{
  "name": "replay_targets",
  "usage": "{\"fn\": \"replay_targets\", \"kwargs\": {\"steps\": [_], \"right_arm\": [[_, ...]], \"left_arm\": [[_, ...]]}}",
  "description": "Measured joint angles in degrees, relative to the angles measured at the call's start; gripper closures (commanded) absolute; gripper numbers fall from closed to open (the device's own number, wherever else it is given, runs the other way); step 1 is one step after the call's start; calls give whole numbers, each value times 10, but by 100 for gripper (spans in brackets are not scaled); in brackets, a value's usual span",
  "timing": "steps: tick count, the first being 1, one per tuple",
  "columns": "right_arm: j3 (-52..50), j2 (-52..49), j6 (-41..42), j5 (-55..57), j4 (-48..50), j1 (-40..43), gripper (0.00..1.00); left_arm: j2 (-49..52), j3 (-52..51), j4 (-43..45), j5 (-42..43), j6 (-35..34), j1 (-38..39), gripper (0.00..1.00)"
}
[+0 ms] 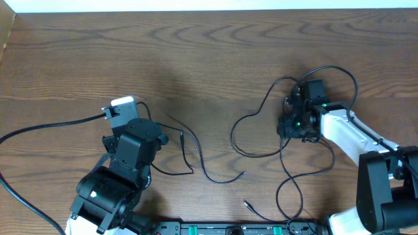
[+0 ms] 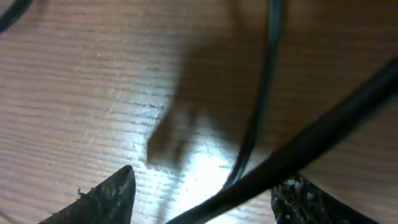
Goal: Untangle cables
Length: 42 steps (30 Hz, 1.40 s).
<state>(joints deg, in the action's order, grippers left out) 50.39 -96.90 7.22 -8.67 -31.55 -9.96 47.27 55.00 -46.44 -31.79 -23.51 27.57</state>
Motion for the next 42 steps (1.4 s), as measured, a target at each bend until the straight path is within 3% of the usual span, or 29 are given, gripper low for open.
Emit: {"fn": "replay_targets", "kwargs": {"steps": [3, 6, 11, 15, 17, 32, 38, 40, 42], "right_arm": [[-16, 10, 19, 11, 19, -10, 45], [-33, 17, 35, 19, 45, -25, 59], [-60, 26, 69, 19, 95, -46, 68], [-70, 28, 81, 16, 114, -48, 84], [-73, 28, 89, 11, 119, -48, 98], [-74, 25, 117, -14, 137, -49, 99], [7, 14, 91, -4, -6, -39, 99], [64, 15, 70, -1, -53, -29, 99], [193, 18, 33, 4, -115, -9, 99]], "left_arm": [[0, 0, 0, 0, 0, 0, 92], [0, 0, 0, 0, 0, 0, 93], [0, 0, 0, 0, 0, 0, 93], [0, 0, 0, 0, 0, 0, 92], [0, 0, 0, 0, 0, 0, 93], [0, 0, 0, 0, 0, 0, 93], [0, 0, 0, 1, 0, 0, 92], [0, 0, 0, 2, 0, 0, 92], [0, 0, 1, 2, 0, 0, 92]]}}
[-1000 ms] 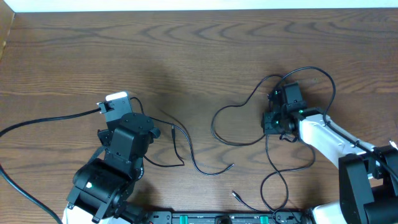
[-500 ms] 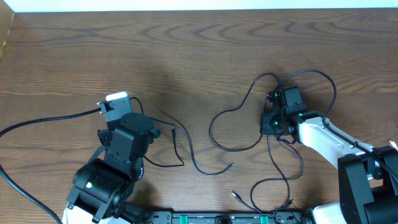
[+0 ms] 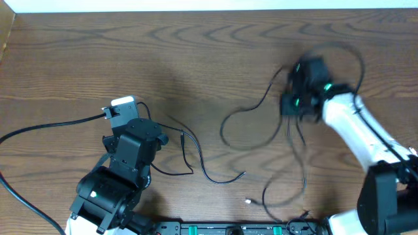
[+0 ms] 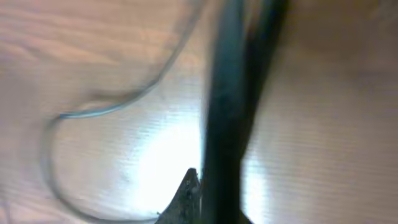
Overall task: Untangle cables
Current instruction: 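Pull the black cable off to the right with the right gripper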
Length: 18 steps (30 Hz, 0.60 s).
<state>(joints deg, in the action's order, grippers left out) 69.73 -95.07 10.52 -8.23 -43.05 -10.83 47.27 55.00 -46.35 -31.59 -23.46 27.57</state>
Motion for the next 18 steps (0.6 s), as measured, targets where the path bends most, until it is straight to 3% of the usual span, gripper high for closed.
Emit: {"fn": "replay_targets", "kwargs": {"steps": [6, 11, 18], "right_arm": [[244, 10, -47, 24, -92, 64, 99], [414, 16, -58, 102, -155, 195, 99], [475, 21, -49, 127, -163, 385, 99]], "left_arm": [[0, 0, 0, 0, 0, 0, 93], [0, 0, -1, 0, 0, 0, 93], [0, 0, -1, 0, 1, 0, 93]]}}
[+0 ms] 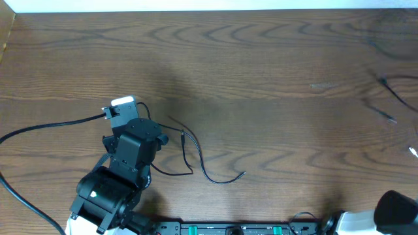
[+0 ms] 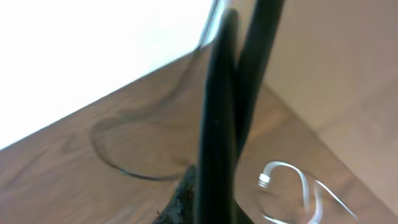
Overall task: Untangle cables
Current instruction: 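Pull the black cable off to the right with the right gripper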
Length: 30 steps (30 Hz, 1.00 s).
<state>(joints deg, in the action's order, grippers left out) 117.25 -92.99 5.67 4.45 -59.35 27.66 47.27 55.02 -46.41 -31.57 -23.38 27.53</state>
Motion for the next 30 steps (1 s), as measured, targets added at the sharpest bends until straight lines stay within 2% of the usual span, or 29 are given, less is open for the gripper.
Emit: {"fn": "replay_targets", "kwargs": {"steps": [3, 10, 16, 19, 23, 28, 29, 30], "right_arm": [[0, -9, 10, -44, 3, 62, 99], [0, -79, 16, -177, 34, 119, 99], [0, -163, 42, -381, 92, 160, 99], [0, -184, 65, -443, 107, 195, 99], [0, -185, 106, -460, 114, 245, 99], [0, -185, 143, -392, 61, 318, 99], [0, -185, 144, -384, 56, 321, 98], [0, -185, 146, -364, 45, 325, 72]], "left_arm": [[0, 0, 0, 10, 9, 0, 92], [0, 0, 0, 32, 18, 0, 92], [1, 0, 0, 50, 25, 0, 92], [9, 0, 0, 56, 25, 0, 92], [24, 0, 0, 58, 25, 0, 92], [54, 0, 5, 59, 25, 0, 92], [59, 0, 7, 59, 25, 0, 93], [64, 0, 10, 60, 25, 0, 92]]}}
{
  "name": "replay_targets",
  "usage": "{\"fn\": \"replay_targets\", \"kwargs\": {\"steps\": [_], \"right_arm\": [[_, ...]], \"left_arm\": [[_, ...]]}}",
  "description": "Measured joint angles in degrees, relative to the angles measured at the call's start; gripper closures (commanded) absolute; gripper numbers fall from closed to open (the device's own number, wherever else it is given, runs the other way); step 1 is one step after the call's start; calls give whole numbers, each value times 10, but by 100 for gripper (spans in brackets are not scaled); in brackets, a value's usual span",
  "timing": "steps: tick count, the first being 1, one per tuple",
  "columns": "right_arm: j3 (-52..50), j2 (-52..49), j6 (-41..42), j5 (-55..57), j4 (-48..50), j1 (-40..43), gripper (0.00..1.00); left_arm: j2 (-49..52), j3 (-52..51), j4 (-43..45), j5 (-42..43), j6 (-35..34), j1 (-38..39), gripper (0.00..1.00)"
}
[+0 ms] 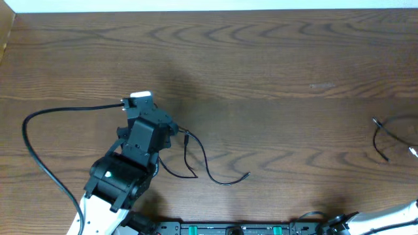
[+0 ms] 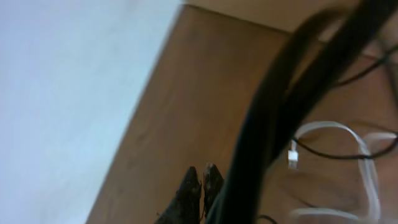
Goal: Untangle cables
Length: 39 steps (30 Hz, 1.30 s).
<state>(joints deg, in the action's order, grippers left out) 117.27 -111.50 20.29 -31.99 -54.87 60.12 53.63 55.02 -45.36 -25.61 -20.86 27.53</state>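
A thin black cable lies curled on the wooden table, one end beside my left arm and the other at the front middle. My left gripper is over that cable's left part; its fingers are hidden under the wrist. A second black cable shows at the table's right edge. In the right wrist view my right gripper has its fingers pressed together, and a black cable runs up past them close to the lens. A white cable with a white plug lies beyond.
A thick black lead loops from my left wrist across the table's left side. A white plug tip shows at the right edge. The table's far edge meets a pale wall in the right wrist view.
My left arm has moved right and a little farther back, and its thick lead has swung with it. The thin cable has shifted slightly right. The right wrist view has turned toward the table's edge.
My right gripper first stood open over a tangle of black cable at the right middle. Then it was shut on that cable, which was lifted and blurred. A moment later the tangle lay at the right edge. Now it is still there and the left arm has shifted.
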Motion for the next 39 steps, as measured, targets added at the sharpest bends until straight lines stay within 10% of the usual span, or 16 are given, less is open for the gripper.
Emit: {"fn": "replay_targets", "kwargs": {"steps": [2, 3, 30, 39], "right_arm": [[0, 0, 5, 32, -14, 1, 14], [0, 0, 6, 47, -18, -1, 1], [-10, -79, -19, 273, -277, -279, 1], [-192, -85, 93, 308, -316, -297, 1]], "left_arm": [[6, 0, 6, 0, 0, 0, 93], [7, 0, 6, 1, 1, 0, 93], [-45, 0, 8, 106, 33, 0, 92], [-53, 0, -18, 130, 42, 0, 93]]}}
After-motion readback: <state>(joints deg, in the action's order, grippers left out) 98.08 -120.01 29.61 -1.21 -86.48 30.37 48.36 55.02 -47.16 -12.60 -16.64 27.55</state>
